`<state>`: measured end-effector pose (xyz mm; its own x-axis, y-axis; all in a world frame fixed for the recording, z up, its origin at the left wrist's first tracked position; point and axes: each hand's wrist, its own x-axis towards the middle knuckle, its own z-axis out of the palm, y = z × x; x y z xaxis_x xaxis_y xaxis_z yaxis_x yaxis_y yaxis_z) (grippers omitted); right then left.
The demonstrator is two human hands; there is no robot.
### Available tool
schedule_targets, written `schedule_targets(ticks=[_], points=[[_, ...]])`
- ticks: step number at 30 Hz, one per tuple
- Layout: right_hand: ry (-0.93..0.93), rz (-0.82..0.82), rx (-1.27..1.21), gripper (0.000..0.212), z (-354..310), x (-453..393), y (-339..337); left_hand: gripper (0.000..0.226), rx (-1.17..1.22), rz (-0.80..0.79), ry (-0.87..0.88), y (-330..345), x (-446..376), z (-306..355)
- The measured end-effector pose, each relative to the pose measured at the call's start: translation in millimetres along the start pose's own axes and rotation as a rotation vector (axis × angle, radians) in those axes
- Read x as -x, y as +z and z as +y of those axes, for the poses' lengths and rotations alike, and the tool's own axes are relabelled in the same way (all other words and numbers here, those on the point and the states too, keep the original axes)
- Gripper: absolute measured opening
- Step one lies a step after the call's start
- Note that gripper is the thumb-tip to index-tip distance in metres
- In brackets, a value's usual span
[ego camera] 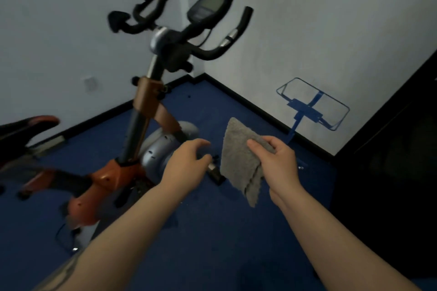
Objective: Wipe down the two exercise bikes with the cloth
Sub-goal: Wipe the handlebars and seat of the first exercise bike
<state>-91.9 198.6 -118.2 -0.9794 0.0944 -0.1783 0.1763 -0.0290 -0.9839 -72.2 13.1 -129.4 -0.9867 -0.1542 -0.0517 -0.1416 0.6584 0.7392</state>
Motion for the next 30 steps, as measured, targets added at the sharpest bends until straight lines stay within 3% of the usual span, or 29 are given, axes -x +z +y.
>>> schedule_targets(ticks=[10,16,27,30], points=[[-0.003,0.001,0.027,0.007,62,178,215,0.025,-0.001,0.128,-0.114,-191,158,-191],[-0.031,-0.056,0.063,0.006,72,261,346,0.030,-0.031,0.158,-0.185,-306,230,-278],[-0.375,-0.247,0.486,0.012,90,303,528,0.033,-0.044,0.268,-0.205,-444,216,-410],[-0.381,-0.251,0.446,0.011,94,295,582,0.031,0.013,0.269,-0.267,-468,202,-445]])
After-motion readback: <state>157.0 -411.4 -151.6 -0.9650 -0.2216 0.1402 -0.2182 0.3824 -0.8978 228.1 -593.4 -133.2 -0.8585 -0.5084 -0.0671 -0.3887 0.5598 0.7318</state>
